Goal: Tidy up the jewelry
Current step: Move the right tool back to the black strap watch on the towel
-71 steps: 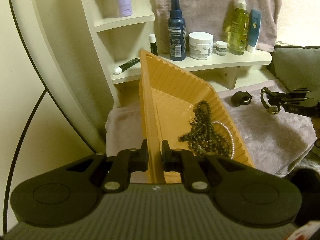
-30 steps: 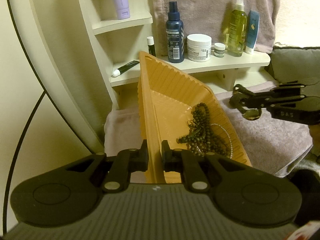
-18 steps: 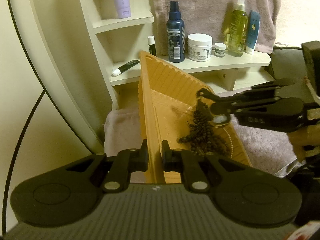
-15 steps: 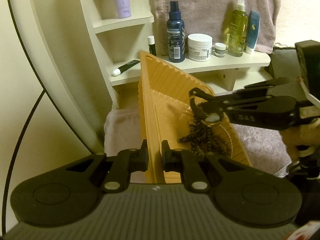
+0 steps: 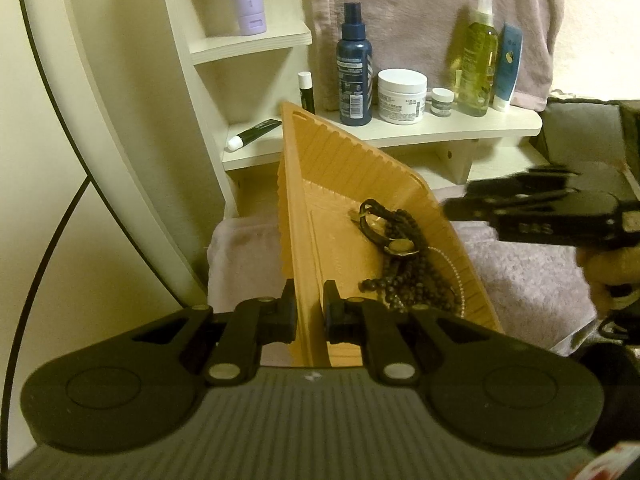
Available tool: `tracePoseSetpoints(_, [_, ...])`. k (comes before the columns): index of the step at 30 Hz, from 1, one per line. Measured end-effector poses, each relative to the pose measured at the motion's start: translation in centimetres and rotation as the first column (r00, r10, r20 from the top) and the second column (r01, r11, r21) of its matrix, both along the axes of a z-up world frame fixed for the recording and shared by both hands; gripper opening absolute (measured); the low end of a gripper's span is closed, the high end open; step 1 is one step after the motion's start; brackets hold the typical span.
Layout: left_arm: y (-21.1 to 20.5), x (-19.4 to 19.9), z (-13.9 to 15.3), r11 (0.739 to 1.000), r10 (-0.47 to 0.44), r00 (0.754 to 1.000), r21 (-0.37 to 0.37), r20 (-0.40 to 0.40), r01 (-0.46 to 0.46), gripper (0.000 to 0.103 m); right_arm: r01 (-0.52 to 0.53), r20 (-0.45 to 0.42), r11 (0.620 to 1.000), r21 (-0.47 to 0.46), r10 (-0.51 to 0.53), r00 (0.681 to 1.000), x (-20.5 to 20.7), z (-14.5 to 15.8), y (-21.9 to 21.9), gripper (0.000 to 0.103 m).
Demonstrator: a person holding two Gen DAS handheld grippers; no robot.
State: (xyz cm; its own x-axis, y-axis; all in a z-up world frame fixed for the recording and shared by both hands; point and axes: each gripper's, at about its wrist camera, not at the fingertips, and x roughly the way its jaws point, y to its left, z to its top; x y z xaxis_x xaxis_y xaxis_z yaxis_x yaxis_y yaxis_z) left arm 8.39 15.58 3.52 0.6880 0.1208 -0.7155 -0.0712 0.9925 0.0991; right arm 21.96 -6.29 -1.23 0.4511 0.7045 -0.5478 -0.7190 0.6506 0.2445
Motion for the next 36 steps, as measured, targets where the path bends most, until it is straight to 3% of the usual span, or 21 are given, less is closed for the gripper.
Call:
tracePoseSetpoints(8, [0.1, 0.0, 0.0, 1.000, 0.003, 1.000, -0.001, 0.002, -0.003, 0.011, 0.139, -0.041, 0.989, -0.055, -0.141, 0.989, -0.5, -2.5, -6.7, 0.043])
tracePoseSetpoints(16, [0.3, 0.0, -0.1, 1.000, 0.009, 1.000, 0.002, -0.005, -0.009, 0.011, 0.202, -0.061, 0.975, -0.094, -0.208, 0.976, 0.0, -3.6, -10.0, 0.043])
tracePoseSetpoints(26, [0.5, 0.2, -0.2, 1.000, 0.013, 1.000, 0.006, -0.013, -0.013, 0.011, 0.211, -0.065, 0.975, -0.073, -0.216, 0.974, 2.0, -4.0, -8.9, 0.043])
tracePoseSetpoints(36, [0.7, 0.2, -0.4, 1.000, 0.019, 1.000, 0.006, -0.022, -0.019, 0.011, 0.232, -0.157, 0.973, 0.013, -0.227, 0.961, 4.4, -5.8, -5.0, 0.043])
